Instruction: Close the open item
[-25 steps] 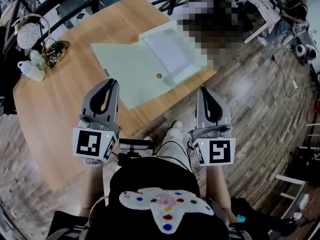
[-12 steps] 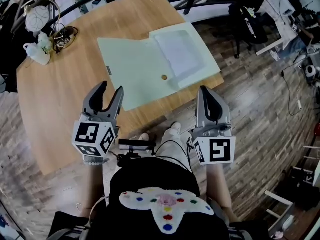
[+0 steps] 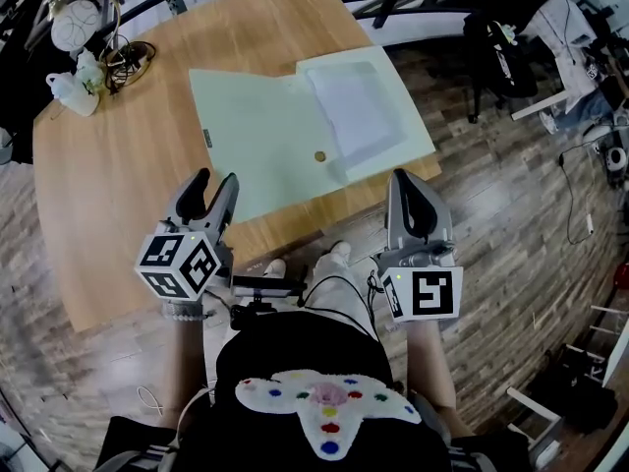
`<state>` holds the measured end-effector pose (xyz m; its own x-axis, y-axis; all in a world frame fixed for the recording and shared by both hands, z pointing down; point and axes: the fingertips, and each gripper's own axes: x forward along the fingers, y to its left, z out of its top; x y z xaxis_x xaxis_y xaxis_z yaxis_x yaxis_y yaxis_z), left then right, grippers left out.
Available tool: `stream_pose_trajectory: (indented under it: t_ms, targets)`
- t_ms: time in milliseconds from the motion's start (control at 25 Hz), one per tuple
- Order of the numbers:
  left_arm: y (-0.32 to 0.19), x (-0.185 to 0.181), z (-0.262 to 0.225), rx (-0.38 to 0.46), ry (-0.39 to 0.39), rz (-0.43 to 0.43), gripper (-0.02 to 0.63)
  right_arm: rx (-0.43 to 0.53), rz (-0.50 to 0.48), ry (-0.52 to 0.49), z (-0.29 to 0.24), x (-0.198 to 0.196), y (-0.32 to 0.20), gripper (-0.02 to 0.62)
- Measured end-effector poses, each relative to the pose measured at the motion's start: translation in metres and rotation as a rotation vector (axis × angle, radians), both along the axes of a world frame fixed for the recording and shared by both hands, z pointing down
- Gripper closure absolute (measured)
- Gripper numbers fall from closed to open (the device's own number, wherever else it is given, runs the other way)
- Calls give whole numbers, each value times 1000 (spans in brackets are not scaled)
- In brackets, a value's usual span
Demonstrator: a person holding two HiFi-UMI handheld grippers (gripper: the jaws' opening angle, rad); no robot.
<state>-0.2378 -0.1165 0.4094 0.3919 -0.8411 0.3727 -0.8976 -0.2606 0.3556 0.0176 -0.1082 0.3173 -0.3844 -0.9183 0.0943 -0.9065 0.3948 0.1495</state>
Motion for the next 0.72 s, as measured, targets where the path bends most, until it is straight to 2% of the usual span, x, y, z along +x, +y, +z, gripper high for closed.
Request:
stream_pose_trajectory:
  t_ms: [240,520,720]
  targets:
    - [-7,10,10,-29,8,-37,403,-30,-21,-19,12,12,-14,587]
    - [-10,-1,6,-15,-82,-130,396,-47,-50,-32,18,21,-28,586]
    - [-11,-16,18,-66,-39,-214,373,-50,-68,-32,20,21,-36,587]
